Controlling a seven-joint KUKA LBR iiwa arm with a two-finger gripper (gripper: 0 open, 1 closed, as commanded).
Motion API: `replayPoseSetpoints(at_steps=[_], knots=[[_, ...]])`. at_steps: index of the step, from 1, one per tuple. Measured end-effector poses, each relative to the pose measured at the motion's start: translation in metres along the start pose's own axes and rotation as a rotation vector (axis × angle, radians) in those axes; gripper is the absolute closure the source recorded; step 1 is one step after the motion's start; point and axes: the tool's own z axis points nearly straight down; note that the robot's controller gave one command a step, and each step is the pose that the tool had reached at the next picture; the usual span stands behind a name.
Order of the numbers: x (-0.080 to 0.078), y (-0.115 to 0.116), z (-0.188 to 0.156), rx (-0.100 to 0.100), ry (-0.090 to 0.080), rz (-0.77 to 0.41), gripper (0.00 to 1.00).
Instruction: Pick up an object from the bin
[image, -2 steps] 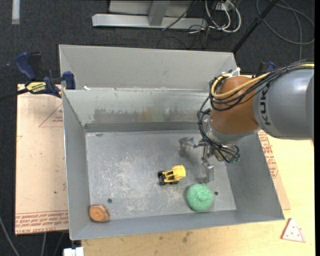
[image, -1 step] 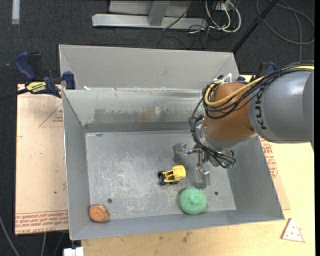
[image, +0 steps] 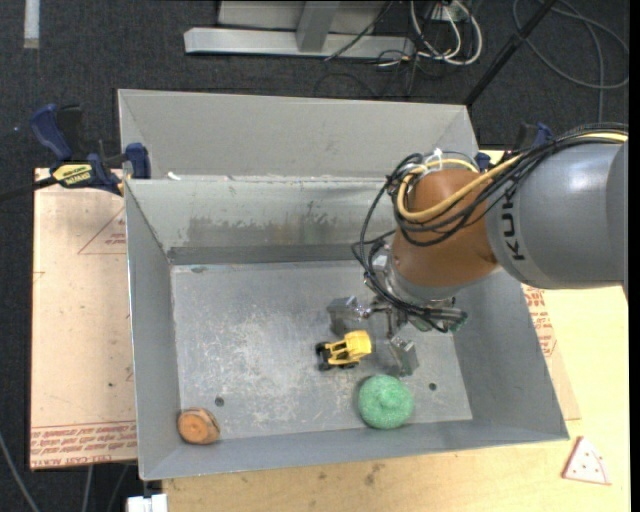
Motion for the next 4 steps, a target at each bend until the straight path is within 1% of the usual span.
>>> replayPoseSetpoints(at_steps=[1, 4], knots=[[-0.0137, 0.0369, -0.0032, -0.001, -0.003, 0.084, 1.0], [-0.0137, 0.0368, -0.0033, 0.0, -0.003, 0.083, 1.0]])
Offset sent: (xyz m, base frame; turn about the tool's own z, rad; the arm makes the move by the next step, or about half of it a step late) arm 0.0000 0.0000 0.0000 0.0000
